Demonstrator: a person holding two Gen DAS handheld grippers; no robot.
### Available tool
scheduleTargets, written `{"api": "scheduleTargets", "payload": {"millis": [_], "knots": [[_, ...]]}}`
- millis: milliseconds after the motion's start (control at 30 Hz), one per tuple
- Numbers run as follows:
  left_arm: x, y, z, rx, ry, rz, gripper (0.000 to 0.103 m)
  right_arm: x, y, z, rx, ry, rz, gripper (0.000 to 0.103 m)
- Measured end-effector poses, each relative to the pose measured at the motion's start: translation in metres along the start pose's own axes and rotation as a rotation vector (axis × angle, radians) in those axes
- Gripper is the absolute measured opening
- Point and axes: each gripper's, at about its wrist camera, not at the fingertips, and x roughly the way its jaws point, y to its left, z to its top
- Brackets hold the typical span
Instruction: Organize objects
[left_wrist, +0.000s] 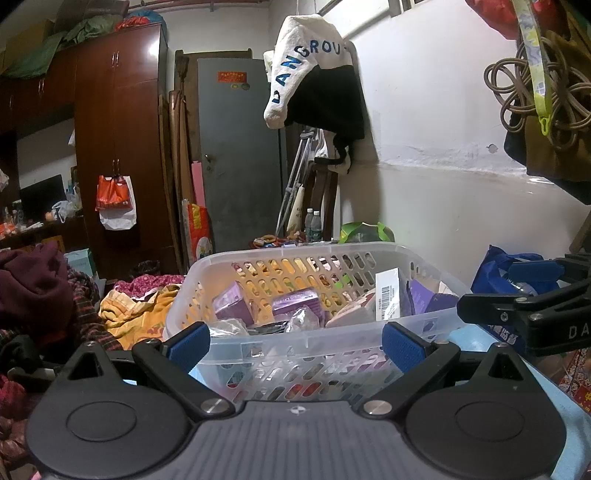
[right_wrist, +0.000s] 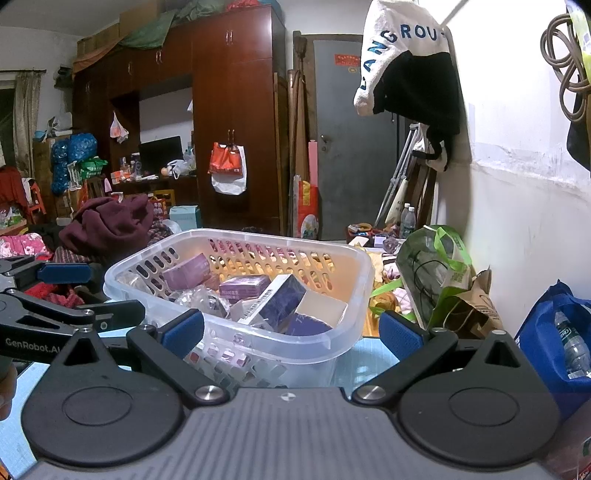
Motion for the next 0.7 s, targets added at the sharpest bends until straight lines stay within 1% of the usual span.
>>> {"api": "scheduleTargets", "payload": {"millis": [700], "knots": [[0.0016,-0.0013,-0.0008,-0.003,0.002,0.000,0.101,0.0005,-0.0008,-0.0004,0.000,0.000,0.000,0.103]]}}
